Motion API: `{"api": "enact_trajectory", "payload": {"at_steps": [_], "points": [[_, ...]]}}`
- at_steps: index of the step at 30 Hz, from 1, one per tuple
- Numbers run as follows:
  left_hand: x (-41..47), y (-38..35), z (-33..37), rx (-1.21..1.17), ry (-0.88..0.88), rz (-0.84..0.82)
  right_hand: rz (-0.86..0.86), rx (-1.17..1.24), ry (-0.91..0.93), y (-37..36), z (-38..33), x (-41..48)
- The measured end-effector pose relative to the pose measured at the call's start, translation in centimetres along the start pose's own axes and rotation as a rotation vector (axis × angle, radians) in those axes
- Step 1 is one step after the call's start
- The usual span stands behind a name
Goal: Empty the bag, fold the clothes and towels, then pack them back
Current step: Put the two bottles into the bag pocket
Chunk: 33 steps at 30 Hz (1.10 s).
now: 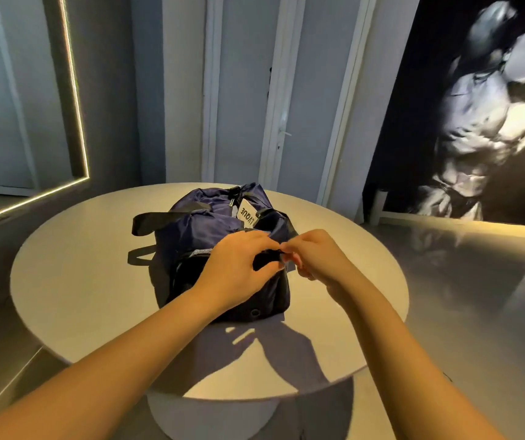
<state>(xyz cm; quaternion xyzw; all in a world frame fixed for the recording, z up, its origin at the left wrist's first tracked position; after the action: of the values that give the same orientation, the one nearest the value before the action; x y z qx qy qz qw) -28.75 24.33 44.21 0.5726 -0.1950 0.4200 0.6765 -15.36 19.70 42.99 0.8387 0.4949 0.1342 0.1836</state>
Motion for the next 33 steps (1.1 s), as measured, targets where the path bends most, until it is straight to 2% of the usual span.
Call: {"api": "enact_trajectory", "payload": {"at_steps": [4,7,9,12,14,17,24,27,28,30,33], "points": [[-0.2,0.0,-0.9,-0.083,0.081,0.122,-0.116,0.006,0.069,-0.4,-0.7,0.0],[-0.3,0.4,-1.2,-0.098,0.135,0.170,-0.067,-0.024,0.126,0.5,0.3,0.4],[-0.1,0.8,-1.7,-0.149,0.211,0.194,-0.020,-0.256,0.185,0.0,0.8,0.6],[0.4,0.7,-2.3,-0.204,0.306,0.147,0.079,-0.582,0.302,-2.0,1.0,0.5],[0.3,1.0,-2.5,-0.200,0.326,0.124,0.155,-0.693,0.405,-2.6,-0.1,-0.1],[-0.2,3.0,-2.8,-0.133,0.334,0.167,0.153,-0.788,0.507,-3.5,-1.0,-0.7],[-4.8,9.7,-7.2,0.031,0.501,0.331,0.136,-0.864,0.372,-2.7,-0.1,-0.2],[-7.2,10.7,-9.0,0.032,0.595,0.338,0.204,-0.922,0.337,-2.9,-0.7,-0.6],[-7.9,10.7,-9.3,0.032,0.616,0.333,0.252,-0.889,0.387,-3.2,-1.8,-1.2],[-8.9,10.5,-9.5,0.032,0.630,0.322,0.326,-0.795,0.598,-4.7,-4.7,-3.1],[-9.5,10.2,-9.6,-0.001,0.650,0.313,0.257,-0.891,0.865,-9.8,-7.6,-4.7]]}}
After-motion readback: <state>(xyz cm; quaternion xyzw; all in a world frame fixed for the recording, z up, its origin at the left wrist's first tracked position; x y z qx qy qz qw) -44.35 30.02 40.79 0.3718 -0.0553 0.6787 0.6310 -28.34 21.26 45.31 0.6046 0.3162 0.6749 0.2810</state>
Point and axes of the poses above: each hand's wrist, its own x-axis towards the middle knuckle, its own y-axis out of the back of the hand, z = x × y, the point moved 10 cm from there along x, towards the middle knuckle, and after that the axes turned 4 degrees about -y, right-handed, at the moved point
